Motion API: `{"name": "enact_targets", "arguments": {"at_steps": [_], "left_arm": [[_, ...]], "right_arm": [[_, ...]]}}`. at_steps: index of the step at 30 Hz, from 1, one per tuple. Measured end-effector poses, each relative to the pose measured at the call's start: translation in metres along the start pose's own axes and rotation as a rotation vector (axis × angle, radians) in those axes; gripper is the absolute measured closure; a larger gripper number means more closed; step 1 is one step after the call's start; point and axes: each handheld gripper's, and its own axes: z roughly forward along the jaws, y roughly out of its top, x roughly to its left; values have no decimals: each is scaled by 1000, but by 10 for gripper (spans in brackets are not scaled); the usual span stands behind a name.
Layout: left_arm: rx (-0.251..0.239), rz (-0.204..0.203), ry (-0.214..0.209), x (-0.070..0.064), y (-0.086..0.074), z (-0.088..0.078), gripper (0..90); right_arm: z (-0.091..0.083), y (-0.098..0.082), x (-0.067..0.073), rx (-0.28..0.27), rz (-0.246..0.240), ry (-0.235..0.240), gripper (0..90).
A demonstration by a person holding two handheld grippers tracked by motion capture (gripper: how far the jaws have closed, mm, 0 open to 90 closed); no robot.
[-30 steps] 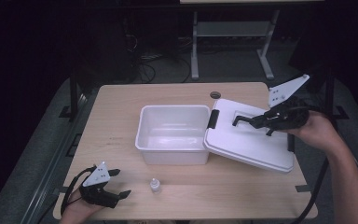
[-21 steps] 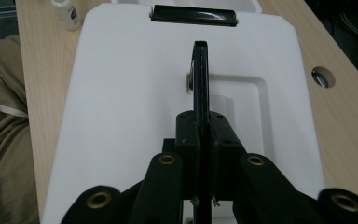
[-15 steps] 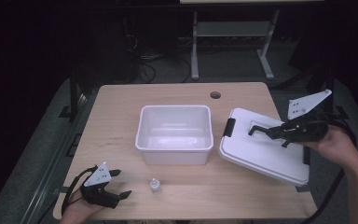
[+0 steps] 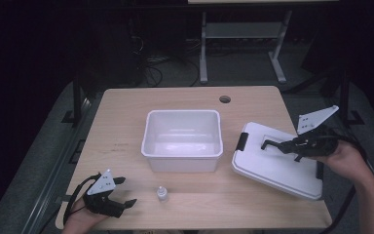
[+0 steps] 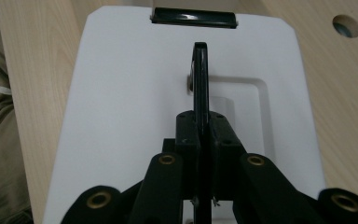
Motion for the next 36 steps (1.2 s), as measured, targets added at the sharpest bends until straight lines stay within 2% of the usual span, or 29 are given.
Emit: {"name": "enact_targets", "arguments": {"at_steps": [7,9,17,26,31,36], "left_arm": [[0,0,-2,0,0,-1,152],[0,1,-3,1,0,-1,152],[1,-5,-6,1,-1,0,152],[1,-9,-8,1,-2,0,153],[5,-11,-24,2,-2,1,174],[5,-3,-26,1,-1,1,174]], "right_arm": [[22,-7,1,15,12,26,835],[34,-11,1,17,19,39,835],[56,-17,1,41,31,61,835],[75,-22,-1,45,52,70,835],[86,-30,2,35,68,71,835],[87,-33,7,13,77,61,832]]}}
